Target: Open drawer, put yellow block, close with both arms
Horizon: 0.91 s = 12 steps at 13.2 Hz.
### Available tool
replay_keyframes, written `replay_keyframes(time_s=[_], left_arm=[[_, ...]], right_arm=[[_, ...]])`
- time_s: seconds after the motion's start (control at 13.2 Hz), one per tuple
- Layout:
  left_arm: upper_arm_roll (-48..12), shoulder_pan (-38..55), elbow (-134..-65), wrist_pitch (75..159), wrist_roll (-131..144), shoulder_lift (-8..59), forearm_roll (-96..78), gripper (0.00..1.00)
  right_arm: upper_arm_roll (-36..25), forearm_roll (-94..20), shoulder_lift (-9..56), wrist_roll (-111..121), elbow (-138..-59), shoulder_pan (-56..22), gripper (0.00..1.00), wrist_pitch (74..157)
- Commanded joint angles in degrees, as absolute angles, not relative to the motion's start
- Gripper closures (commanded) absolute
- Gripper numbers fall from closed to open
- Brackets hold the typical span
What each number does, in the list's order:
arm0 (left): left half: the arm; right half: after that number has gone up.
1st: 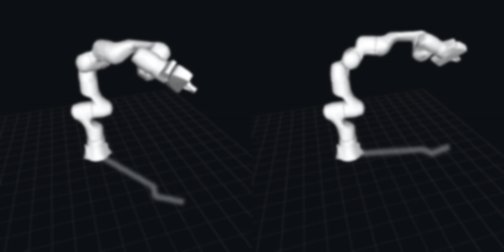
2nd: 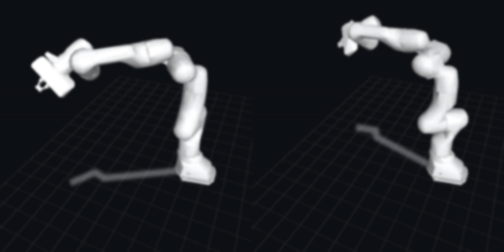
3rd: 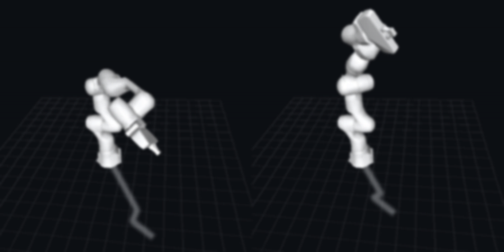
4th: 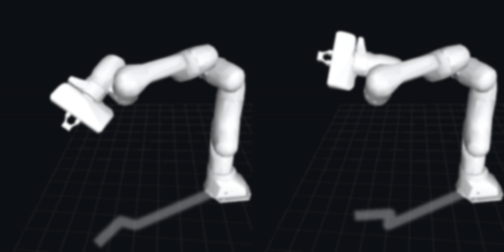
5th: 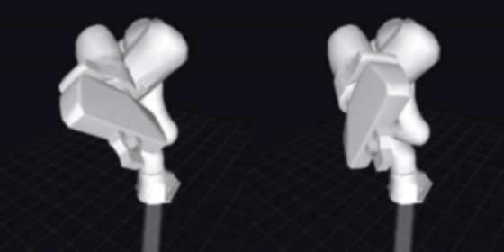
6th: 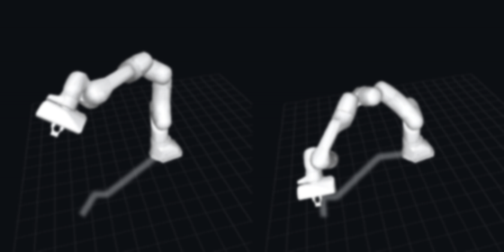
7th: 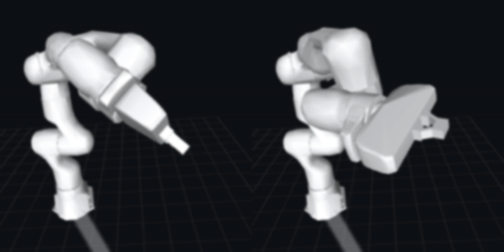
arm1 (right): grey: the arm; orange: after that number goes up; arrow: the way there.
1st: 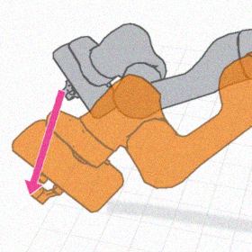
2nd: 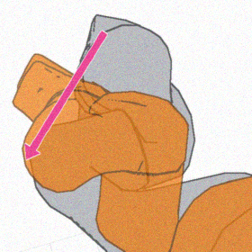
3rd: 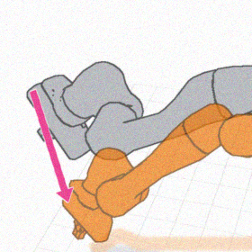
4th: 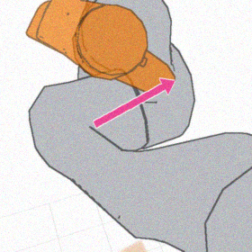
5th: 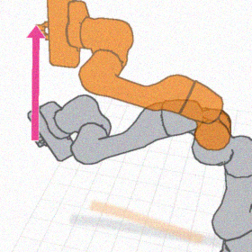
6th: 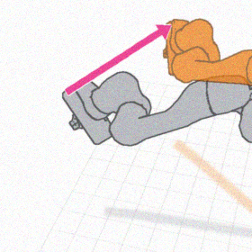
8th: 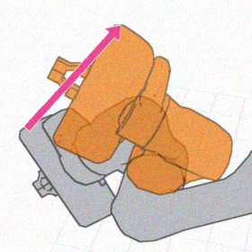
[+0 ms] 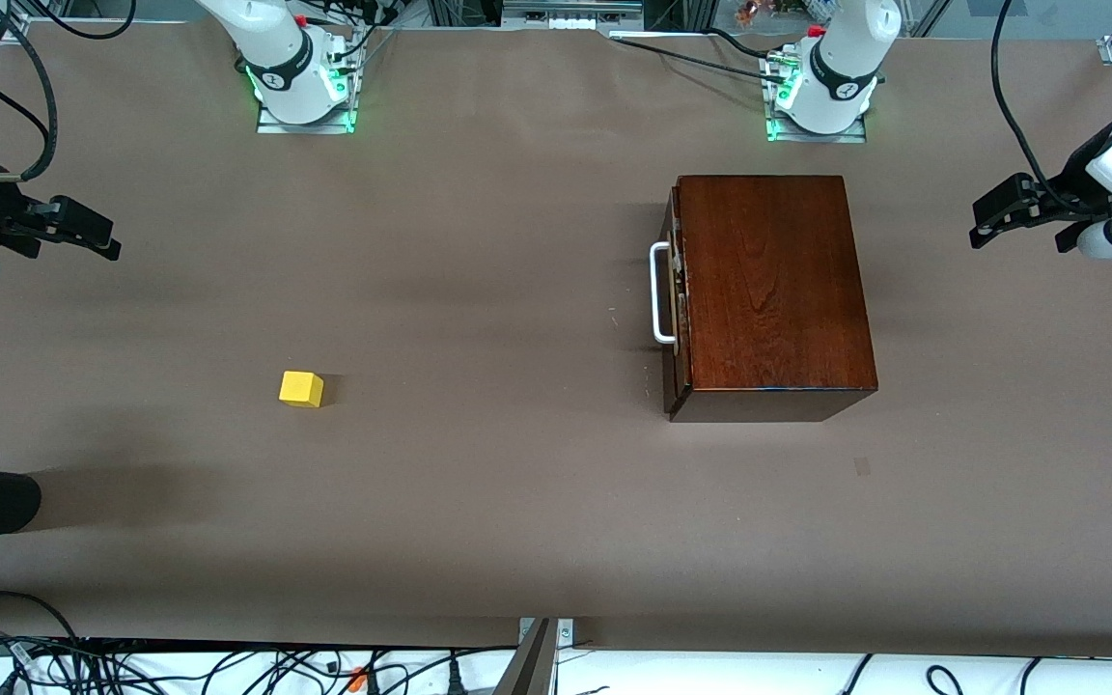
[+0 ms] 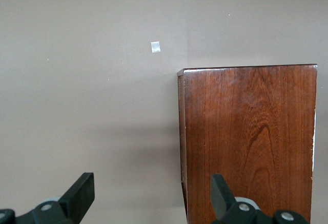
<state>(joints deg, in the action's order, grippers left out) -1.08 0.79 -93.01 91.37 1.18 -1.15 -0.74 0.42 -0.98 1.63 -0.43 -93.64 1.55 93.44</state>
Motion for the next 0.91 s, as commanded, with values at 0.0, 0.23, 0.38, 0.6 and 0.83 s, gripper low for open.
replay_keyframes(time_s=[0.0,0.23,0.38,0.6,0.83], left_arm=[[-1.1,1.0,-91.5,90.5,1.6,-0.6,0.6,0.00],[-1.1,1.1,-91.5,90.5,1.8,-0.5,0.6,0.00],[-1.1,1.1,-91.5,88.9,1.8,-0.5,0.6,0.00],[-1.1,1.5,-90.9,85.3,1.7,0.3,-0.1,0.00],[-2.5,1.8,-90.7,82.4,0.9,1.5,0.4,0.00]], right_arm=[[1.1,-1.1,1.6,-0.2,-92.4,2.5,0.00,92.7],[1.1,-1.1,1.6,-0.2,-92.4,2.5,0.00,92.5],[1.0,-1.1,1.6,-0.1,-92.4,2.5,0.00,92.5],[1.0,-1.1,1.7,-0.1,-92.4,2.4,0.00,92.5],[1.0,-1.1,1.7,-0.1,-92.4,2.4,0.00,92.5]])
